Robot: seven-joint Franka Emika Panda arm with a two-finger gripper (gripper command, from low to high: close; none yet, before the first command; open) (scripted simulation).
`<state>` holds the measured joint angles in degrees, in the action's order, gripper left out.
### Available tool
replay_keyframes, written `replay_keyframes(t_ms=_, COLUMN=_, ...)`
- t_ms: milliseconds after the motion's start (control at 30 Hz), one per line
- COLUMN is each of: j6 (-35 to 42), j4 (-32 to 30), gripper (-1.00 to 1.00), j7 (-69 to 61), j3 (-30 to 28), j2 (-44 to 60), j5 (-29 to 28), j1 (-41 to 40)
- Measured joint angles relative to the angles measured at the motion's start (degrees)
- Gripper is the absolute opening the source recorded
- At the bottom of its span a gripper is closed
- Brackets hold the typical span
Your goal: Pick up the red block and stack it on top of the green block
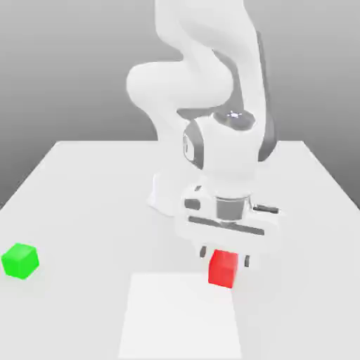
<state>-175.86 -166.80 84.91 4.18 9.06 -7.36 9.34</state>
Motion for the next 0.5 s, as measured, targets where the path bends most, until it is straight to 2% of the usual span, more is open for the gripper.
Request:
replay_keyframes(t_ms=200, j6=-1.0, j4=0.1, gripper=-1.0, j7=0.6, j3=-1.0, j2=1.0, j5=-0.7, j1=0.8)
replay_keyframes(t_ms=267, j6=0.5, j4=-0.1, gripper=-1.0, j7=-0.1, j3=0.5, j2=-0.7, j5=0.0, j1=-0.5)
replay_keyframes(t_ms=400, j6=6.8, j4=-1.1, gripper=-1.0, j7=-4.9, j3=3.0, j2=-8.1, j5=6.7, j1=-1.1)
replay_keyframes(t_ms=500, j6=11.7, j4=-2.0, gripper=-1.0, j7=-6.6, j3=2.6, j2=-13.9, j5=9.3, j1=0.2)
